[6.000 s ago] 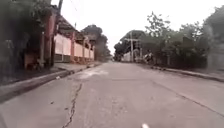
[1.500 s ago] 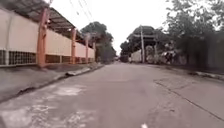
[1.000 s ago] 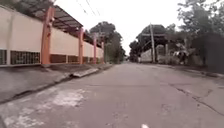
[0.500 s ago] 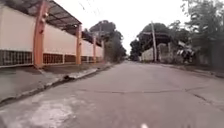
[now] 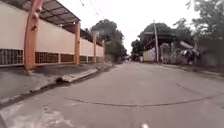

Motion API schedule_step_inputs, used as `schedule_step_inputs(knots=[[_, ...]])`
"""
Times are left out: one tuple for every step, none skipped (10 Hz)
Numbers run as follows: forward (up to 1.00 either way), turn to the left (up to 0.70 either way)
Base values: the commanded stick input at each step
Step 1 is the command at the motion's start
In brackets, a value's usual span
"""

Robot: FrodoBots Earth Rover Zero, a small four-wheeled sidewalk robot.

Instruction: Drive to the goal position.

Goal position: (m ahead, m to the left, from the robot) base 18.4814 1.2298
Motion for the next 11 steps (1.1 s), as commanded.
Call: schedule_step_inputs(knots=[[1.0,0.0],[1.0,0.0],[1.0,0.0],[1.0,-0.22],[1.0,-0.33],[1.0,-0.12],[1.0,0.0],[1.0,0.0],[1.0,0.0],[1.0,0.0],[1.0,0.0]])
